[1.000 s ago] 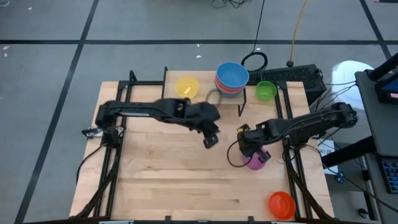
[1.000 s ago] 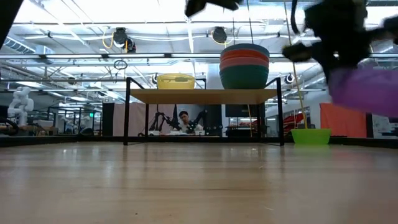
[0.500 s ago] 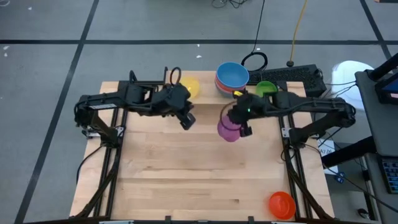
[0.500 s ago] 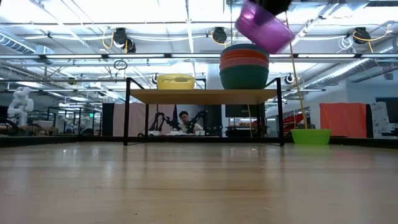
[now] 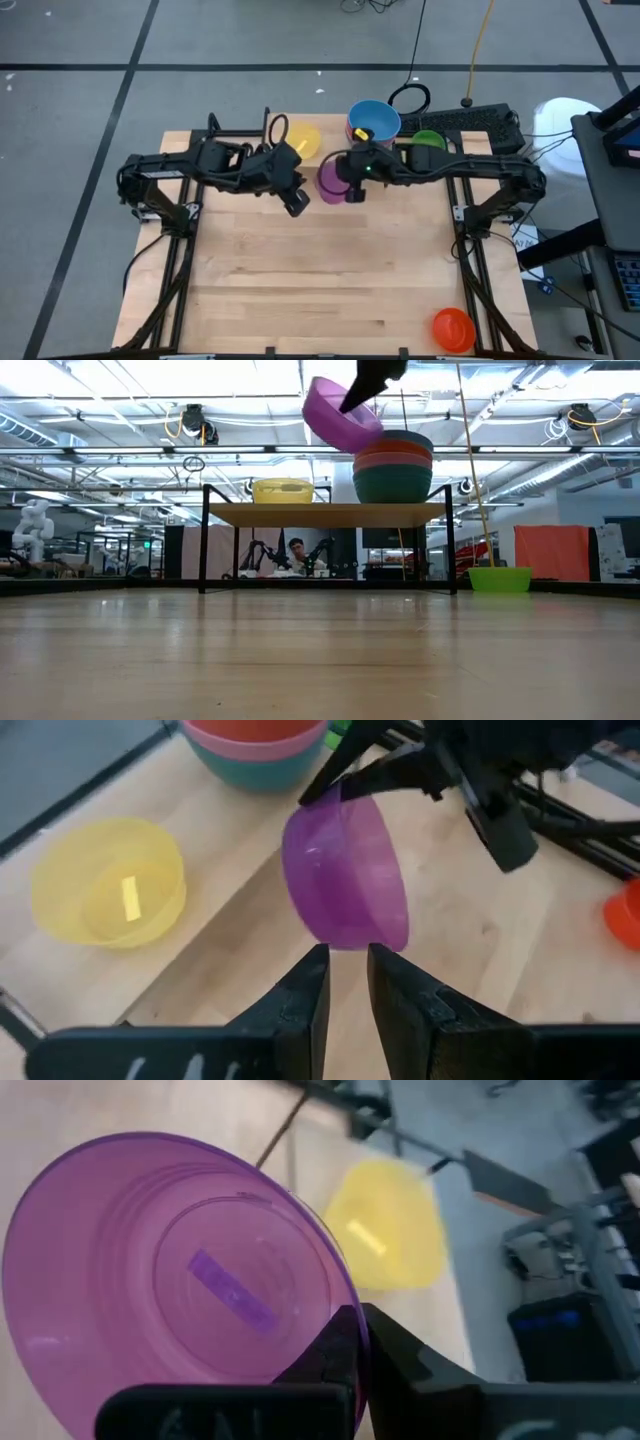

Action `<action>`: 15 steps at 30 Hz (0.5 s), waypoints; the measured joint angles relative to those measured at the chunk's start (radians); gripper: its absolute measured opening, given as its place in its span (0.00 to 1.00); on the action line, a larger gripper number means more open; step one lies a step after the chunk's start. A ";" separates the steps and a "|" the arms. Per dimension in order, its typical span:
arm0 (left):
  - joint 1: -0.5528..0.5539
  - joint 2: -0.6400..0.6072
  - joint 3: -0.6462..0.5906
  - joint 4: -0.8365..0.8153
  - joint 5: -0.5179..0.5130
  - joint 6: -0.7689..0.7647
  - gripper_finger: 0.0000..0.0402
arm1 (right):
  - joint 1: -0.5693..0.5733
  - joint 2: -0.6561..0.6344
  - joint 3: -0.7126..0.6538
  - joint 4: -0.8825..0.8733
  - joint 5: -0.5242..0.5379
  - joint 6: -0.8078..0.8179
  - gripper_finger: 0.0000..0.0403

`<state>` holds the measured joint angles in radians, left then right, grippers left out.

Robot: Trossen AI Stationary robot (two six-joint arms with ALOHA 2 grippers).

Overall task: Place and stack bowls onto a shelf
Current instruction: Stack the transparent violet bowl on top of the transparent yellow bowl on the shelf

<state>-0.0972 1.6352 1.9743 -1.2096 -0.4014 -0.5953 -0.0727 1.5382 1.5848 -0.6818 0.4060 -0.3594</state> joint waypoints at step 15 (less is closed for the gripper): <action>-0.108 0.103 -0.002 0.004 -0.282 -0.093 0.19 | 0.015 -0.011 0.000 0.122 0.043 0.026 0.00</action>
<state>-0.2054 1.7385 1.9724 -1.2053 -0.6838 -0.6887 -0.0577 1.5272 1.5848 -0.5602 0.4488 -0.3332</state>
